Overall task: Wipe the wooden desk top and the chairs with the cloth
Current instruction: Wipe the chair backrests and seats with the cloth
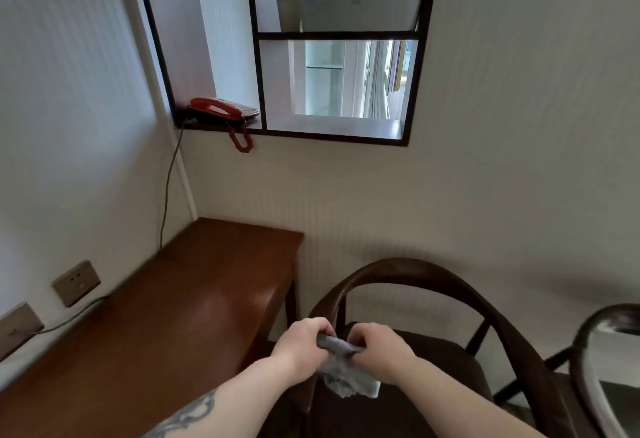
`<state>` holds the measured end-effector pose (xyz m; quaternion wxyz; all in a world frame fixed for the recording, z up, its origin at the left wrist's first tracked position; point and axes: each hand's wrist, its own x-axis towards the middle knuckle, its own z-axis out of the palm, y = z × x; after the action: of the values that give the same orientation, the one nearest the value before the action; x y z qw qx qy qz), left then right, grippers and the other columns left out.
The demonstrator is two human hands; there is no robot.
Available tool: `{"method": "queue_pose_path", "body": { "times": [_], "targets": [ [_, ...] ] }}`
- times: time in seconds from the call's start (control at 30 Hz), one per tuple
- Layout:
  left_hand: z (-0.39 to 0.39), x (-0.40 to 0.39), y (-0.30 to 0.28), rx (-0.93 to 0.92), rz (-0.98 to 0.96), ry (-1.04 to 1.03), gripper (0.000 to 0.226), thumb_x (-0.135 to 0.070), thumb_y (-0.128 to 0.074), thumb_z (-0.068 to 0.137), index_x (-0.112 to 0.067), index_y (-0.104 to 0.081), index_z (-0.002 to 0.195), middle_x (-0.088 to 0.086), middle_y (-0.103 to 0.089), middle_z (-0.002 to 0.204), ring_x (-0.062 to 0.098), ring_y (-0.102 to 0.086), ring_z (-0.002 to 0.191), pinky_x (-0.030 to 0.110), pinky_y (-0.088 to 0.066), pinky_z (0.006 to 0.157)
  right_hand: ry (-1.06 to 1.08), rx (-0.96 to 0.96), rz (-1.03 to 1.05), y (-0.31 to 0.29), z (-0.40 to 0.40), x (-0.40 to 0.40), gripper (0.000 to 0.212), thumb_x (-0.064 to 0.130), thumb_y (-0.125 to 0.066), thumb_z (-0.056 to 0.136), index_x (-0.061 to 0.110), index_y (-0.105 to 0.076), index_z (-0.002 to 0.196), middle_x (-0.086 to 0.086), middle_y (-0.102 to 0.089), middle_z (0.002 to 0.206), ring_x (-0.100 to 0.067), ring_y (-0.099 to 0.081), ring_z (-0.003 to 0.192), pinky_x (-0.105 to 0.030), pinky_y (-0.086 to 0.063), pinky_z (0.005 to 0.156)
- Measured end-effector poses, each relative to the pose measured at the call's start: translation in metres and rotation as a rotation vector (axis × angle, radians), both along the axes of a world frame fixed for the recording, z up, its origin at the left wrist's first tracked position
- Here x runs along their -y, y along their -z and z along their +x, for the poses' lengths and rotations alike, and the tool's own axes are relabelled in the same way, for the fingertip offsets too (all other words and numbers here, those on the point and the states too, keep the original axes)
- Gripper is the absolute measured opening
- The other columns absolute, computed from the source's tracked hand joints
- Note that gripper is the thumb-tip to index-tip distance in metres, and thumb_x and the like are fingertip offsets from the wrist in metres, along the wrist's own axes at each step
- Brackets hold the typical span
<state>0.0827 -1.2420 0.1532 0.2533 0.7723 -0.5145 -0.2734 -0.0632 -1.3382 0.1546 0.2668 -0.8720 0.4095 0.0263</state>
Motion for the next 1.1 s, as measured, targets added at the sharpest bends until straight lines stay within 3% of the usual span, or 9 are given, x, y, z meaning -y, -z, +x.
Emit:
{"method": "queue_pose_path", "body": {
  "times": [0.27, 0.43, 0.53, 0.7, 0.77, 0.87, 0.93, 1.03, 1.1],
  "targets": [
    [-0.036, 0.009, 0.038, -0.007, 0.051, -0.148, 0.018, -0.024, -0.06, 0.082, -0.042, -0.055, 0.084, -0.012, -0.063, 0.086, 0.011, -0.061, 0.082, 0.035, -0.057, 0.074, -0.058, 0.03, 0.126, 0.041, -0.022, 0.021, 0.018, 0.03, -0.058, 0.088, 0.032, -0.06, 0.106, 0.008, -0.063, 0.094, -0.009, -0.062, 0.082, -0.027, -0.057, 0.073],
    [-0.048, -0.012, 0.071, -0.019, 0.1, -0.271, 0.016, -0.025, -0.059, 0.088, -0.038, -0.058, 0.098, -0.015, -0.063, 0.095, 0.006, -0.061, 0.089, 0.031, -0.056, 0.081, -0.077, 0.006, 0.248, 0.072, -0.03, 0.019, 0.016, 0.026, -0.054, 0.088, 0.039, -0.057, 0.098, 0.01, -0.062, 0.094, -0.008, -0.061, 0.083, -0.026, -0.056, 0.072],
    [-0.04, -0.025, 0.088, -0.016, 0.153, -0.365, 0.012, -0.027, -0.06, 0.092, -0.036, -0.058, 0.1, -0.016, -0.063, 0.097, 0.004, -0.061, 0.089, 0.029, -0.054, 0.083, -0.068, -0.01, 0.285, 0.088, -0.029, 0.016, 0.024, 0.022, -0.051, 0.089, 0.04, -0.057, 0.103, 0.011, -0.061, 0.095, -0.007, -0.06, 0.082, -0.023, -0.054, 0.067],
    [-0.016, -0.042, 0.116, -0.014, 0.258, -0.493, 0.013, -0.032, -0.055, 0.095, -0.034, -0.06, 0.107, -0.014, -0.062, 0.088, 0.006, -0.06, 0.079, 0.029, -0.054, 0.074, -0.004, -0.046, 0.296, 0.113, -0.024, 0.011, 0.025, 0.022, -0.049, 0.092, 0.036, -0.056, 0.112, 0.009, -0.058, 0.101, -0.009, -0.059, 0.083, -0.028, -0.056, 0.07],
    [-0.004, -0.045, 0.13, -0.032, 0.279, -0.509, 0.032, -0.027, -0.05, 0.097, -0.036, -0.051, 0.128, -0.009, -0.063, 0.11, 0.012, -0.061, 0.095, 0.034, -0.053, 0.085, 0.046, -0.053, 0.299, 0.124, -0.018, 0.009, 0.024, 0.023, -0.049, 0.093, 0.034, -0.055, 0.113, 0.008, -0.056, 0.104, -0.009, -0.059, 0.083, -0.031, -0.056, 0.072],
    [0.017, -0.042, 0.146, -0.056, 0.296, -0.45, 0.068, -0.014, -0.052, 0.094, -0.036, -0.019, 0.151, -0.007, -0.031, 0.152, 0.018, -0.044, 0.129, 0.04, -0.039, 0.108, 0.169, -0.016, 0.298, 0.138, -0.003, 0.003, 0.026, 0.024, -0.05, 0.094, 0.034, -0.053, 0.118, 0.01, -0.056, 0.103, -0.008, -0.06, 0.081, -0.032, -0.057, 0.071],
    [0.034, -0.037, 0.153, -0.127, 0.262, -0.525, 0.064, -0.016, -0.053, 0.095, -0.032, -0.025, 0.15, -0.004, -0.04, 0.145, 0.017, -0.05, 0.122, 0.038, -0.042, 0.105, 0.229, 0.02, 0.316, 0.146, 0.011, -0.002, 0.029, 0.023, -0.051, 0.094, 0.035, -0.05, 0.12, 0.012, -0.054, 0.102, -0.007, -0.06, 0.08, -0.03, -0.057, 0.069],
    [0.057, -0.029, 0.164, -0.264, 0.228, -0.64, 0.046, -0.015, -0.051, 0.097, -0.027, -0.042, 0.14, -0.003, -0.061, 0.111, 0.014, -0.061, 0.098, 0.037, -0.051, 0.094, 0.274, 0.044, 0.328, 0.154, 0.031, -0.01, 0.031, 0.021, -0.05, 0.096, 0.035, -0.049, 0.124, 0.012, -0.05, 0.106, -0.007, -0.057, 0.082, -0.027, -0.055, 0.07],
    [0.068, -0.024, 0.173, -0.29, 0.247, -0.563, 0.054, -0.004, -0.051, 0.094, -0.025, -0.041, 0.142, -0.002, -0.057, 0.121, 0.013, -0.056, 0.107, 0.036, -0.047, 0.101, 0.311, 0.045, 0.3, 0.159, 0.044, -0.018, 0.032, 0.022, -0.048, 0.097, 0.033, -0.05, 0.127, 0.011, -0.047, 0.107, -0.008, -0.057, 0.081, -0.027, -0.055, 0.069]
  ]
}}
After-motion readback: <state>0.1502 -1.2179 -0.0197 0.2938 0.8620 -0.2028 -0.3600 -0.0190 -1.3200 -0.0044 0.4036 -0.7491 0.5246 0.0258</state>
